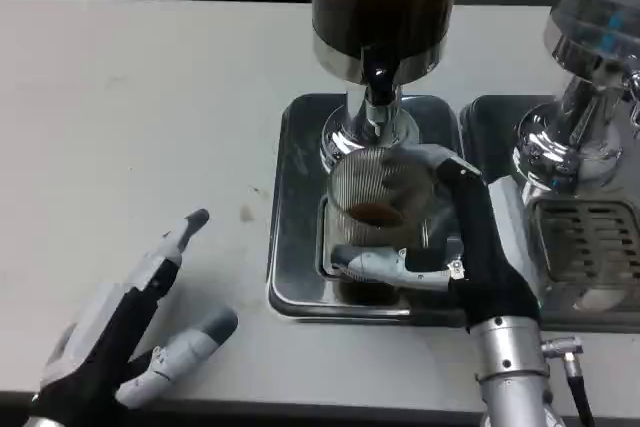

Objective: Grasp the cup under the faucet to collect the drink, then remove the cup.

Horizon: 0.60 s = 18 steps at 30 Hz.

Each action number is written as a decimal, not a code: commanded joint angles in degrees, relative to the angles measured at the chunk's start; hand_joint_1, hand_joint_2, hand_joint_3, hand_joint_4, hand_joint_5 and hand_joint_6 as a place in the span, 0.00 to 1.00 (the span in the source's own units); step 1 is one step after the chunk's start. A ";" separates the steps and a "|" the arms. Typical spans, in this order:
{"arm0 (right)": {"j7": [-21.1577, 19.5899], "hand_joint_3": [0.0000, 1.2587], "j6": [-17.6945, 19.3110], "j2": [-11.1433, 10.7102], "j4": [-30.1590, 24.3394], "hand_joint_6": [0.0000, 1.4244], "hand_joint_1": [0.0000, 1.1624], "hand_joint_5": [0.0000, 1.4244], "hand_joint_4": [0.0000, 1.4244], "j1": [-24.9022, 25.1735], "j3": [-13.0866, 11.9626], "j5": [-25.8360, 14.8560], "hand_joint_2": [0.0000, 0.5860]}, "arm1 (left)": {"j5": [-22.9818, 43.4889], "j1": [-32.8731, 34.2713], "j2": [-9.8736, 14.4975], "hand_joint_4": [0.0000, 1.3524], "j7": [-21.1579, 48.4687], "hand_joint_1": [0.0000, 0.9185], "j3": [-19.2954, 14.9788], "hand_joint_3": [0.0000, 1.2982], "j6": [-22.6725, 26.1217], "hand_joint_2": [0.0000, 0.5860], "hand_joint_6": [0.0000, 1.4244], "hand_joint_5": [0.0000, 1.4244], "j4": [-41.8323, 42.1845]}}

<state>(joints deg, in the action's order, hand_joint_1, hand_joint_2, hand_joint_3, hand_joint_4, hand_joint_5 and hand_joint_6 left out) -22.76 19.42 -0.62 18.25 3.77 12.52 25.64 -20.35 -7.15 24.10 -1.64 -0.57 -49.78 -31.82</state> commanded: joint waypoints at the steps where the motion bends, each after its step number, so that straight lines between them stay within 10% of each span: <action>1: 1.64 0.65 0.22 -1.20 -6.90 0.93 0.94 0.68 0.60 -2.91 -0.62 -0.44 0.11 | -8.22 -2.32 4.12 0.00 -1.86 0.00 -0.23 0.00 3.39 0.22 0.00 0.00 9.76; 18: 10.03 0.66 -1.94 -3.31 -20.17 0.93 0.94 0.69 0.61 -10.64 -2.25 -3.68 0.11 | -19.93 -17.41 8.97 0.00 -3.35 0.00 -3.79 0.00 15.48 0.20 0.00 0.00 32.56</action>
<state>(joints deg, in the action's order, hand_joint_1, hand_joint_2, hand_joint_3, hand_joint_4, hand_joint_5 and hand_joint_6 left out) -13.61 17.43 -3.48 1.87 -5.93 11.22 23.35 -38.41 -21.47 32.04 -4.04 -3.38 -35.79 -2.51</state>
